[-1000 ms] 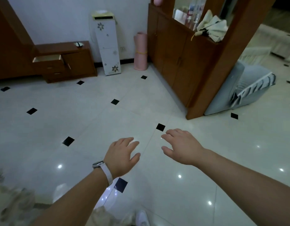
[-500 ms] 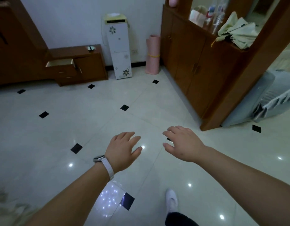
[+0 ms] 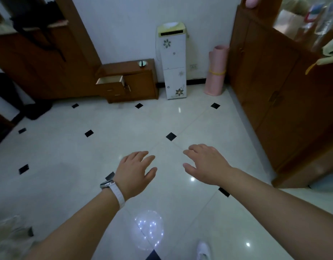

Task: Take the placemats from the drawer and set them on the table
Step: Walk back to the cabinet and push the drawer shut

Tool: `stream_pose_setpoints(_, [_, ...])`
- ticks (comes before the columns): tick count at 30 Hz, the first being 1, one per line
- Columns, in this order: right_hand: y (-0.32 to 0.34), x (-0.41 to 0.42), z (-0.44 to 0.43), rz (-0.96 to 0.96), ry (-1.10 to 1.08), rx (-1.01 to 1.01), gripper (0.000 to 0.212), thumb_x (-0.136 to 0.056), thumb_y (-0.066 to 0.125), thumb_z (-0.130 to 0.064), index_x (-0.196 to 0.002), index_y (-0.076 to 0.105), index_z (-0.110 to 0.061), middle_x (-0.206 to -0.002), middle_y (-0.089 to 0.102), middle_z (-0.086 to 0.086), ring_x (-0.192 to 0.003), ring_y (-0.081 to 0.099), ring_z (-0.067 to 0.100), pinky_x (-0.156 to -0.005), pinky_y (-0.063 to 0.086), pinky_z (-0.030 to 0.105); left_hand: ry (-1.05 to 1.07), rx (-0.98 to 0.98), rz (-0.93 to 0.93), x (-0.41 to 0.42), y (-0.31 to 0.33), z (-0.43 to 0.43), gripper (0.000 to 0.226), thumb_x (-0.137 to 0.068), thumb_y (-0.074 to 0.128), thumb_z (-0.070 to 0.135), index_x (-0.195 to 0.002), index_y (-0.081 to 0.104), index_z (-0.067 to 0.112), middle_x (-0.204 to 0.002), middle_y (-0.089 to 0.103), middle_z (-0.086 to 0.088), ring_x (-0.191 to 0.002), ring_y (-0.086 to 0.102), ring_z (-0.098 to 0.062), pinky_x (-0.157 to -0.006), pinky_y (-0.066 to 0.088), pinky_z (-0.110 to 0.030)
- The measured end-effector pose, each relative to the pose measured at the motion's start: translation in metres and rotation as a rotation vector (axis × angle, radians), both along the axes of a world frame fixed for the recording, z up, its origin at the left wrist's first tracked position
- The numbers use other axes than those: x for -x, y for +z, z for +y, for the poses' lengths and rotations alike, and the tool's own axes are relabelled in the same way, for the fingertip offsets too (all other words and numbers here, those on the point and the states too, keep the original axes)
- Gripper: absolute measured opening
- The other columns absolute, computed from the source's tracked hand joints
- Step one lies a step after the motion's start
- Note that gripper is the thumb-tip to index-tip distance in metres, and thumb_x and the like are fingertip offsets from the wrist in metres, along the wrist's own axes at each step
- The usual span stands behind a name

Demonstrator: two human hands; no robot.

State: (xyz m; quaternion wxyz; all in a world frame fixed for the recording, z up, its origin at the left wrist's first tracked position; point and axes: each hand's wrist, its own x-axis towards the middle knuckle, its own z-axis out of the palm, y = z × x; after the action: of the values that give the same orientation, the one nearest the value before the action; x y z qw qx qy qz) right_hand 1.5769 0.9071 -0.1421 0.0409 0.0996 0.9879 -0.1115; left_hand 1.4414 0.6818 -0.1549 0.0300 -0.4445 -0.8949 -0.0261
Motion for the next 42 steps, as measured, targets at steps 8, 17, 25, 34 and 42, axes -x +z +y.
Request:
stream_pose_setpoints(8, [0.010,0.085,0.044,0.009,0.078,0.017,0.054,-0.099,0.037,-0.051,-0.145,0.042,-0.024,-0.148,0.042,-0.002,-0.135,0.036,0.020,-0.110,0.028,0.036,0.133,-0.021,0.001,0.059,0.003,0.019,0.051,-0.089,0.039,0.054,-0.118,0.068,0.023,-0.122,0.068,-0.004,-0.111,0.063,-0.029,-0.091,0.049,-0.044])
stream_pose_setpoints(17, [-0.006,0.207,0.058,-0.060,0.124,-0.012,0.054,-0.098,0.037,-0.051,-0.145,0.042,-0.024,-0.148,0.042,-0.003,-0.134,0.037,0.019,-0.110,0.028,0.035,0.223,-0.031,-0.067,0.171,-0.030,0.022,0.055,-0.089,0.035,0.056,-0.123,0.066,0.024,-0.126,0.066,-0.005,-0.115,0.061,-0.029,-0.094,0.047,-0.044])
stream_pose_setpoints(25, [0.001,0.357,0.064,-0.079,0.072,-0.058,0.051,-0.097,0.039,-0.051,-0.140,0.048,-0.025,-0.140,0.049,-0.004,-0.130,0.042,0.018,-0.106,0.031,0.034,0.208,-0.066,-0.132,0.337,-0.048,0.028,0.056,-0.088,0.035,0.055,-0.121,0.067,0.023,-0.123,0.067,-0.005,-0.113,0.062,-0.028,-0.092,0.049,-0.044])
stream_pose_setpoints(34, [0.013,0.494,0.056,-0.061,0.095,-0.107,0.053,-0.097,0.039,-0.051,-0.143,0.045,-0.025,-0.144,0.046,-0.005,-0.132,0.040,0.018,-0.109,0.030,0.036,0.221,-0.094,-0.112,0.477,-0.037,0.022,0.055,-0.088,0.036,0.054,-0.122,0.066,0.022,-0.124,0.067,-0.006,-0.112,0.062,-0.029,-0.091,0.048,-0.045])
stream_pose_setpoints(42, [-0.007,0.595,0.082,-0.084,0.130,-0.088,0.054,-0.098,0.038,-0.051,-0.145,0.043,-0.025,-0.144,0.046,-0.005,-0.132,0.040,0.017,-0.108,0.030,0.035,0.276,-0.059,-0.114,0.559,-0.040,0.023,0.054,-0.088,0.038,0.053,-0.121,0.066,0.021,-0.123,0.067,-0.008,-0.110,0.063,-0.030,-0.089,0.049,-0.044])
